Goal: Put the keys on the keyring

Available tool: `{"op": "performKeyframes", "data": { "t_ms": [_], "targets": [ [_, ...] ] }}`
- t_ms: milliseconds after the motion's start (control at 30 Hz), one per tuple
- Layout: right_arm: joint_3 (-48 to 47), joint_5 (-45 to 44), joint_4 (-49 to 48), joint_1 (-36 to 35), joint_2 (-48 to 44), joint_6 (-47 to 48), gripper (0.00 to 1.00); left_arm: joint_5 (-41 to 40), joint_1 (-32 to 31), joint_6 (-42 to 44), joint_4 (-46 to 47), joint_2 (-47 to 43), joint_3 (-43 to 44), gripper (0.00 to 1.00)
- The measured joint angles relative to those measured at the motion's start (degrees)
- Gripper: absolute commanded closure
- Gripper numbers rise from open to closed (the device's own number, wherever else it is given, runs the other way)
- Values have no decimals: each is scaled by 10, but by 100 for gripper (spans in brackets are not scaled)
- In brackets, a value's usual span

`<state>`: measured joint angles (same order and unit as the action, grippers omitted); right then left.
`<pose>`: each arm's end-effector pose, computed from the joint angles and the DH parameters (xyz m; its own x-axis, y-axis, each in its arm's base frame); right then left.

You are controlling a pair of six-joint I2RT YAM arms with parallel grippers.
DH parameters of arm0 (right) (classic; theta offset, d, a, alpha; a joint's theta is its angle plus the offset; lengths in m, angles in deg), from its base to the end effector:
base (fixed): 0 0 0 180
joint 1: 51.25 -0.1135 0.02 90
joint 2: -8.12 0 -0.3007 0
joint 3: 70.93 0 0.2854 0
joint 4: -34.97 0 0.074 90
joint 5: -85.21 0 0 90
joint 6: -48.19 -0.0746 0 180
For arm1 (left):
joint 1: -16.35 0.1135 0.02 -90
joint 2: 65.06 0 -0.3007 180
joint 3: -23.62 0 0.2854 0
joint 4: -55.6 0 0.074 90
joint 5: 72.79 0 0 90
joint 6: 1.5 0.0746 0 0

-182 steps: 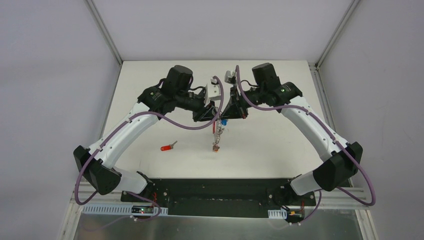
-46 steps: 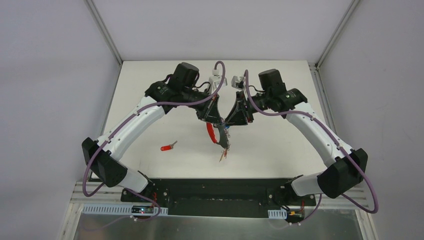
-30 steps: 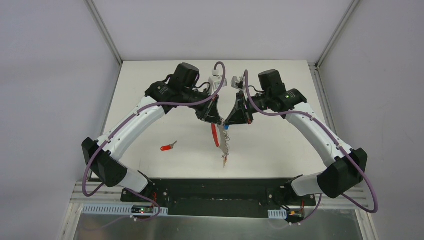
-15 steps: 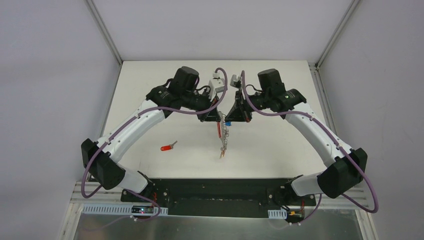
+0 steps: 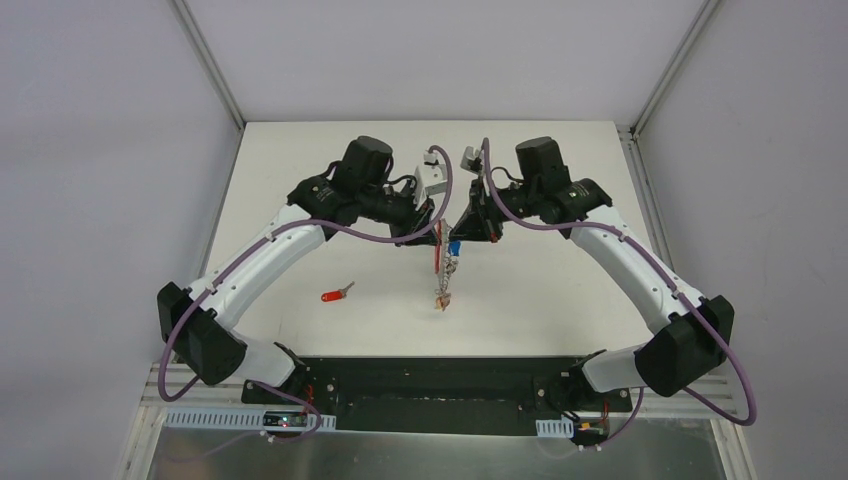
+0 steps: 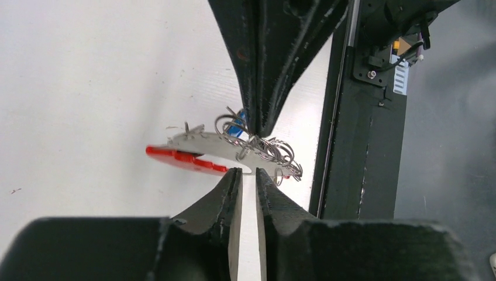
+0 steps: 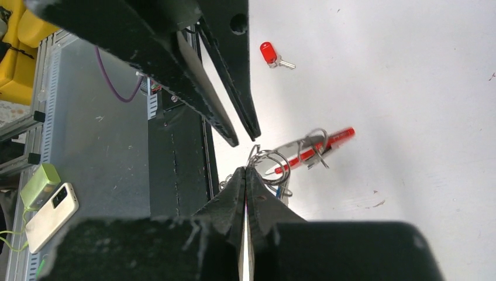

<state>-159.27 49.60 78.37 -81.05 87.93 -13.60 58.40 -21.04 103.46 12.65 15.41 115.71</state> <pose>0.2696 0.2243 0.3846 -0.0268 -0.3325 -0.9427 -0.9996 0.0188 0.0218 0.2569 -0.2582 0.3999 -0.1658 0.3712 -0.9136 0.9799 0.1661 -0.1103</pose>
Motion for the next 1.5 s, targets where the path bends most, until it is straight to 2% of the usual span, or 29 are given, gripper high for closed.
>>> {"op": "performKeyframes", "data": {
  "t_ms": [300,700,1033,1300,1500],
  "targets": [
    [10,1,-19,6,0,-22,100,22,0,60,-27,-11,-1,70],
    [12,26,-26,7,0,-27,100,-14,0,118,-16,-8,-1,67],
    [26,61,-28,10,5,-27,100,30,0,160,-10,22,2,67],
    [30,66,-30,13,5,-27,100,80,0,156,7,35,2,76],
    [30,68,-32,15,5,-27,100,92,0,143,24,35,2,96]
  ]
}}
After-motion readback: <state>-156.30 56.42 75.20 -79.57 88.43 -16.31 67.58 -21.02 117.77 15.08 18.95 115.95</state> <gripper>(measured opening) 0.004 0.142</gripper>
